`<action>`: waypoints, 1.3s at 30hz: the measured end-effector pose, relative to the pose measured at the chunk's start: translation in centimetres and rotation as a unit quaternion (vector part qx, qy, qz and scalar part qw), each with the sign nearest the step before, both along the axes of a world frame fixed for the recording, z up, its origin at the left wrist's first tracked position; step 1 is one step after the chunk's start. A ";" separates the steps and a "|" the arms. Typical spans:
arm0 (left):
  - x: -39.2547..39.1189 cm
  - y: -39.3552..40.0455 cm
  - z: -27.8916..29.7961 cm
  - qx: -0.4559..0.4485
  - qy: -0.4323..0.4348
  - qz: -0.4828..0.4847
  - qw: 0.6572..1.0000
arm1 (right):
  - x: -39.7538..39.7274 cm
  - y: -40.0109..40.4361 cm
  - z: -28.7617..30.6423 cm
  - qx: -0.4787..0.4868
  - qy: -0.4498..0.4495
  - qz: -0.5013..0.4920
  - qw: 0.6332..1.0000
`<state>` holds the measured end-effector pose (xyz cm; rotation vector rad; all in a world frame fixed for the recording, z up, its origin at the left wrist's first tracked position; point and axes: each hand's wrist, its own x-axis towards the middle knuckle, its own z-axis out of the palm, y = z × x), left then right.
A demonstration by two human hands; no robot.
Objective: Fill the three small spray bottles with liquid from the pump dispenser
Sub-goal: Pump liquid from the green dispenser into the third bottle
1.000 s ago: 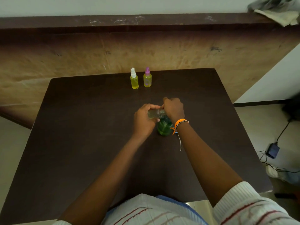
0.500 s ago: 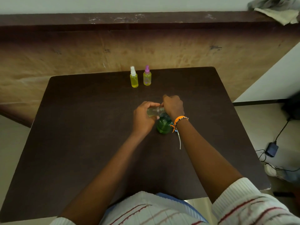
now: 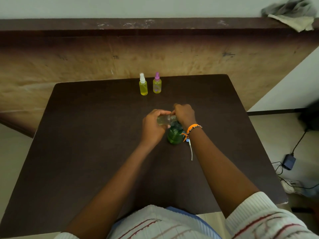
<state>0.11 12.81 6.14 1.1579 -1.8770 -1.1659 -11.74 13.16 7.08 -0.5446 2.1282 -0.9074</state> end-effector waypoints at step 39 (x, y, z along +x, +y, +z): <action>0.0 -0.4 0.6 -0.001 -0.007 -0.009 1.000 | -1.1 -0.6 -1.3 -0.005 -0.007 0.002 1.000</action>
